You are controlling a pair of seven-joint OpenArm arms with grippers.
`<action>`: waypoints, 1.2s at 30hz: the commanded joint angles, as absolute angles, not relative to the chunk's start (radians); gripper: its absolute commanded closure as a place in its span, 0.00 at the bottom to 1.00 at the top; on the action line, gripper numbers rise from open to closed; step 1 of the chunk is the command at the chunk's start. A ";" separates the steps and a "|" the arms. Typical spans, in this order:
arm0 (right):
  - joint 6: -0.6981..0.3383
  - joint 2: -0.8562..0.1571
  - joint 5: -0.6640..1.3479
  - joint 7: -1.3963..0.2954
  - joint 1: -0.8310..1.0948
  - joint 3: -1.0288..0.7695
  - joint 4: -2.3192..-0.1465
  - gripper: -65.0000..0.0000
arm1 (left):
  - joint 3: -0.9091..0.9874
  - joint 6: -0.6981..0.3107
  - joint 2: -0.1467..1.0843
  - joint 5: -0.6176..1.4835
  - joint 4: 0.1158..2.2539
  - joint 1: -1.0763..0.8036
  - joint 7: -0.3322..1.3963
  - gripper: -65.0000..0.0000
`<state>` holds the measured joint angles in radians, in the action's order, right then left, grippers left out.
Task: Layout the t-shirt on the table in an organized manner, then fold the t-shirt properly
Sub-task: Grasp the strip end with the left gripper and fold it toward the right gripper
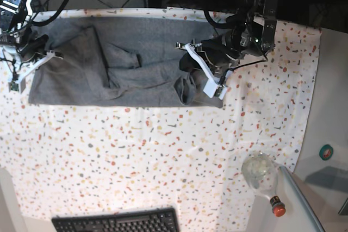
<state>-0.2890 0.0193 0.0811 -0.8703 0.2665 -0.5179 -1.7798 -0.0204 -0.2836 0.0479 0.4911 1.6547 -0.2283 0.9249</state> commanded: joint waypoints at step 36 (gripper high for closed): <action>-0.291 0.010 0.085 -0.854 0.262 -0.521 -1.796 1.00 | -0.110 -0.242 -0.084 0.361 1.600 -0.136 0.906 1.00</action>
